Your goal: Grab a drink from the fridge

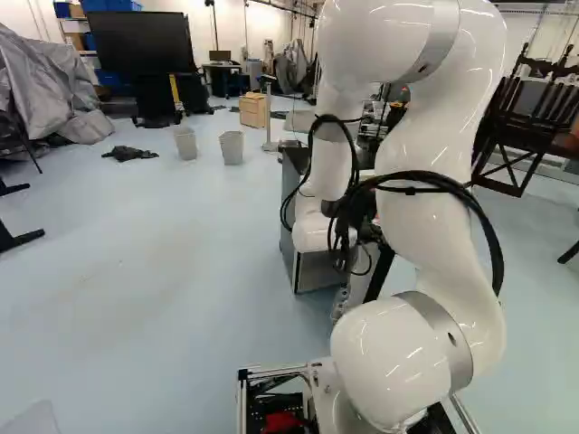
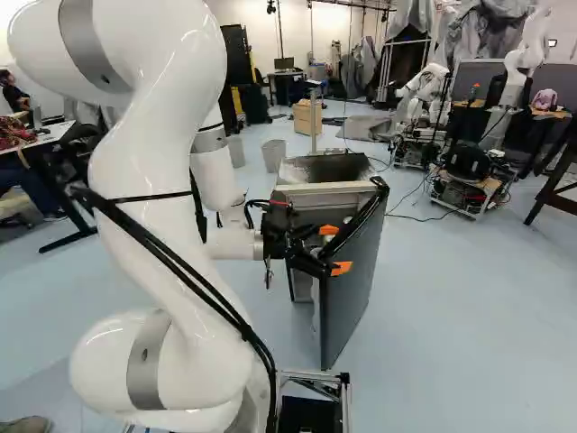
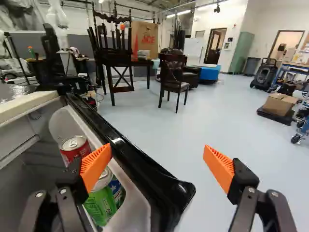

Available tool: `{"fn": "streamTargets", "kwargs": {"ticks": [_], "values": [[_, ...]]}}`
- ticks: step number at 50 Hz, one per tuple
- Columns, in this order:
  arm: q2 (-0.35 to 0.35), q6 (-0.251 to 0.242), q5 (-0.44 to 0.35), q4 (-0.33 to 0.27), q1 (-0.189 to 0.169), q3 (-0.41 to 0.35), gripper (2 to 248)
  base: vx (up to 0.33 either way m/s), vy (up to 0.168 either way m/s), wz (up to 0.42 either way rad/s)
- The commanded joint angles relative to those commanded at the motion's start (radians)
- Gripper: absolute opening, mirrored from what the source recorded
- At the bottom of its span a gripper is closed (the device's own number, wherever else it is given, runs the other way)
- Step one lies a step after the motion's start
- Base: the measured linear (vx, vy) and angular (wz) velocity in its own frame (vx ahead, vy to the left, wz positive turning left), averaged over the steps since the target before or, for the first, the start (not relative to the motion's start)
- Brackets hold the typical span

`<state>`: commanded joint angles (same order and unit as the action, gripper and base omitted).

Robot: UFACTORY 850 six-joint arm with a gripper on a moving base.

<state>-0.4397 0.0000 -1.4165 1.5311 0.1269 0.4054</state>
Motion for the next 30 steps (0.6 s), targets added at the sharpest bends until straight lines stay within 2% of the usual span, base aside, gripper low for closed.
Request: {"fn": "streamTargets", "kwargs": {"ticks": [30], "values": [[-0.03, 0.0, -0.016, 0.046, -0.194, 0.07, 247, 0.0, 0.0, 0.0]]}}
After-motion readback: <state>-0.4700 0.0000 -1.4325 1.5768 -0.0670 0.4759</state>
